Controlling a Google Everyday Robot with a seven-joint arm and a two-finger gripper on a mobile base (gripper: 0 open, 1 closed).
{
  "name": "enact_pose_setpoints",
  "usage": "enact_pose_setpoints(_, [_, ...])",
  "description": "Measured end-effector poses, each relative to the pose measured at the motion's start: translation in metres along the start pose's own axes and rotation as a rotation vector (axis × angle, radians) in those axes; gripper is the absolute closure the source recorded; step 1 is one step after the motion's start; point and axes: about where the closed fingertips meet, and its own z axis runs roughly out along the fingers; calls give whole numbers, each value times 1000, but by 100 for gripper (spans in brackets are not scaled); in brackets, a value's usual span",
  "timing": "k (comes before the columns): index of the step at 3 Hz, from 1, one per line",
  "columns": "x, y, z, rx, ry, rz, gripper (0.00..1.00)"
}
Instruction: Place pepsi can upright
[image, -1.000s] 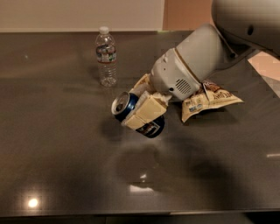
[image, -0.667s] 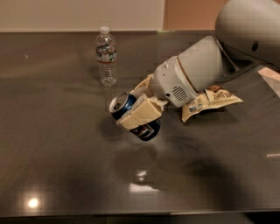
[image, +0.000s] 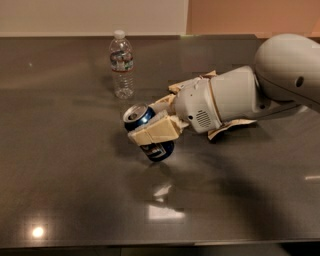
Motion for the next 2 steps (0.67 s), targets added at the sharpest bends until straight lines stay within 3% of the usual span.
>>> enact_pose_setpoints(1, [0,-7,4,-9,-120,1,100])
enact_pose_setpoints(2, [5,-14,10,-27,-212,17,81])
